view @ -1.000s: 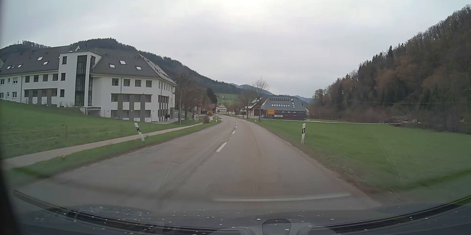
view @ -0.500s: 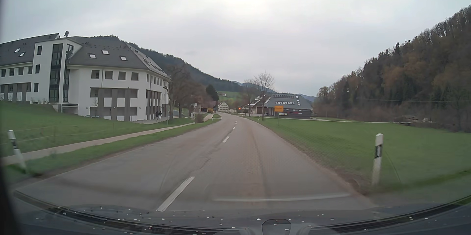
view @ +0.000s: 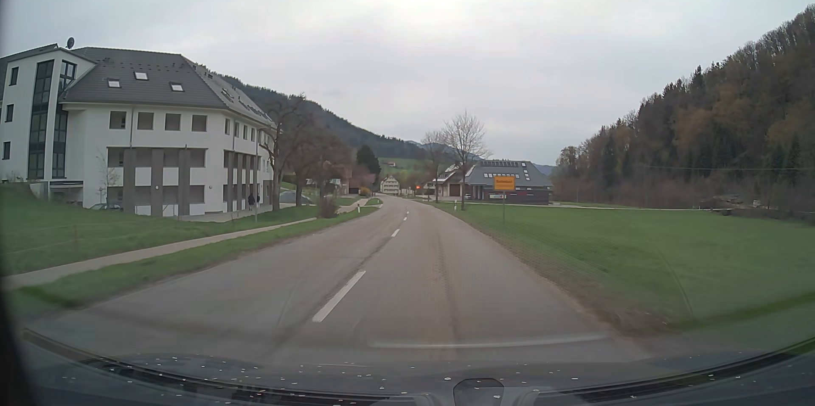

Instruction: Follow the waypoints while adhering to traffic rules and regulations

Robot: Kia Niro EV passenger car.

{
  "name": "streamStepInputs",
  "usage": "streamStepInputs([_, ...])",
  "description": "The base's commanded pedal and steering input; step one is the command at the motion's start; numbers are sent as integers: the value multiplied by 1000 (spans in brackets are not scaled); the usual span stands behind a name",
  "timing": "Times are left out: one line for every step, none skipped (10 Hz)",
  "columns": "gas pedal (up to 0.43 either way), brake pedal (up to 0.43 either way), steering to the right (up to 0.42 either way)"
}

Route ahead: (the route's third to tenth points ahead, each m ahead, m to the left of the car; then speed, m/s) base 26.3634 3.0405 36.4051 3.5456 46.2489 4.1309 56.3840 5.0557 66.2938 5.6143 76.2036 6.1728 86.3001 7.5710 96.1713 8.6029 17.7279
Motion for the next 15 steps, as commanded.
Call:
streamStepInputs([0, 0, -7])
streamStepInputs([0, 0, -6])
streamStepInputs([0, 0, -6])
streamStepInputs([0, 0, -6])
streamStepInputs([0, 0, -6])
streamStepInputs([0, 0, -6])
streamStepInputs([0, 0, -6])
streamStepInputs([0, 91, -7])
streamStepInputs([0, 195, -7])
streamStepInputs([0, 287, -6])
streamStepInputs([0, 287, -6])
streamStepInputs([0, 287, -6])
streamStepInputs([0, 293, -6])
streamStepInputs([0, 293, -7])
streamStepInputs([0, 305, -7])
